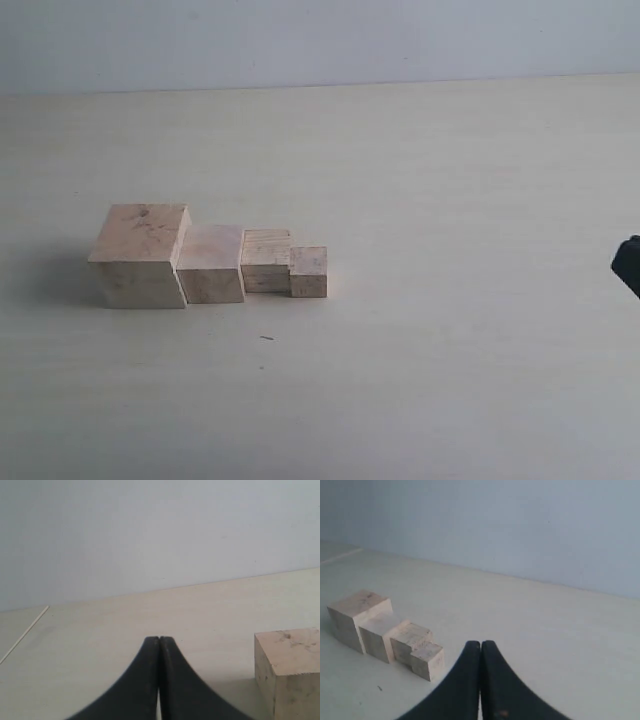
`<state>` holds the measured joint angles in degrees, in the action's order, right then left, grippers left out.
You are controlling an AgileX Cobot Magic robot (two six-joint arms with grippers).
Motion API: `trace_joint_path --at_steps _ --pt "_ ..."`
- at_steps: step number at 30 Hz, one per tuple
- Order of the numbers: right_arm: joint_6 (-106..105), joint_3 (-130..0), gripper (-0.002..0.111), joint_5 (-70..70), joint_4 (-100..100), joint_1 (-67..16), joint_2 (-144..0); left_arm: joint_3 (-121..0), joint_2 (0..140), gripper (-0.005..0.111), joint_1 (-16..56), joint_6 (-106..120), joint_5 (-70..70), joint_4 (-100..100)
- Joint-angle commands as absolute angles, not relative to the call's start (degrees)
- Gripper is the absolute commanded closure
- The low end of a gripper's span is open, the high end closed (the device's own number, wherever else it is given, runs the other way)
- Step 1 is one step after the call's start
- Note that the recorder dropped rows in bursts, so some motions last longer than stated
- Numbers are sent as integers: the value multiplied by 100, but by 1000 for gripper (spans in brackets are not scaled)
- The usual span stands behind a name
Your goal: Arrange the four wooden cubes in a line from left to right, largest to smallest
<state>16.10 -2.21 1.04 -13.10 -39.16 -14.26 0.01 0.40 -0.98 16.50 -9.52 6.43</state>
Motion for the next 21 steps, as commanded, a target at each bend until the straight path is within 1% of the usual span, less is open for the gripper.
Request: trace_joint_path --at_steps 1,4,6,7,8,9,11,15,21 --pt "1659 -10 108 181 -1354 -3906 -495 0 0 107 -104 1640 -930 652" --pt "1659 0 108 181 -1354 -3859 -124 0 0 107 -104 1640 -930 652" --pt "1659 0 108 83 -1354 -3334 0 0 0 107 -104 1640 -930 652" --pt "1659 0 108 54 -1354 -2706 0 0 0 107 -104 1640 -930 652" --pt "1702 0 108 54 -1354 -2381 0 0 0 107 -104 1640 -930 652" --pt "1817 0 108 43 -1354 -1862 0 0 0 107 -104 1640 -930 652" --pt "1817 0 108 30 -1354 -1458 0 0 0 107 -104 1640 -930 652" --pt "1805 0 108 252 -1375 -1117 0 0 0 107 -104 1640 -930 652" --pt "1805 0 108 816 -1375 -1118 0 0 0 107 -104 1640 -930 652"
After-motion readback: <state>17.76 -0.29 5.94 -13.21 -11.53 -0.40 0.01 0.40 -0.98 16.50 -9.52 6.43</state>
